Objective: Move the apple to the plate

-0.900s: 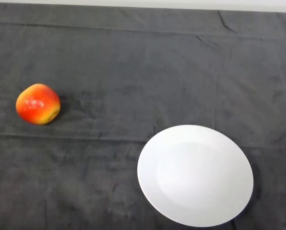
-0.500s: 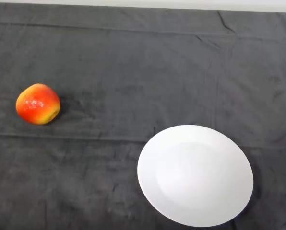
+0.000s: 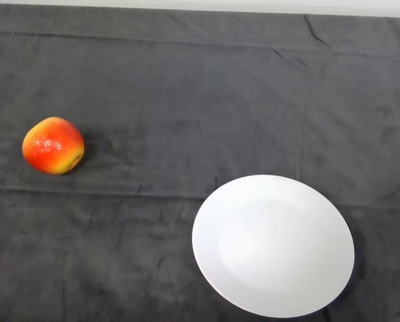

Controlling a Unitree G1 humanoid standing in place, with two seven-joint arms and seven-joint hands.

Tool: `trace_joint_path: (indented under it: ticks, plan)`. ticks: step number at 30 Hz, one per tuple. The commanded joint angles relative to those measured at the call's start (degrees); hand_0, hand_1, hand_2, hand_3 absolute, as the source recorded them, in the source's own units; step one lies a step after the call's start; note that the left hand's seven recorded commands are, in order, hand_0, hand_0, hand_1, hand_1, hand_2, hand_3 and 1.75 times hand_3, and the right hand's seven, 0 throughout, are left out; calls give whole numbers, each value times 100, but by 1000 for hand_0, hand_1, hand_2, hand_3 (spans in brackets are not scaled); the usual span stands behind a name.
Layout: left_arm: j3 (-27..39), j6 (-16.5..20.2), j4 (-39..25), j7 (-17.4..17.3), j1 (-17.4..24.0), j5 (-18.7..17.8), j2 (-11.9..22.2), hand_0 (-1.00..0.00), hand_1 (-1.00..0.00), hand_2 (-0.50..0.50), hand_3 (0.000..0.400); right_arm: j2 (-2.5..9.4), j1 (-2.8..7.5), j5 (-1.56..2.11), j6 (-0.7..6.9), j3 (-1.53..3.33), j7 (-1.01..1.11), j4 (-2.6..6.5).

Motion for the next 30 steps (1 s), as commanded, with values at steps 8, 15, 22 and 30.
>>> trace_joint_path:
  ticks: [8,15,22,30]
  plan:
    - [-486,47,-367,-592,-350,495,-313,0,0,0,0,-35,127,35,-14,-40,2,50]
    - [-801,34,-395,-999,-538,756,-421,0,0,0,0,-35,133,37,-10,-41,3,40]
    - [-1184,-21,-374,-1390,-729,1053,-732,0,0,0,0,-36,139,38,-5,-42,5,28]
    - [-1611,82,-303,-2059,-992,1344,-933,0,0,0,0,-37,146,40,1,-44,7,14]
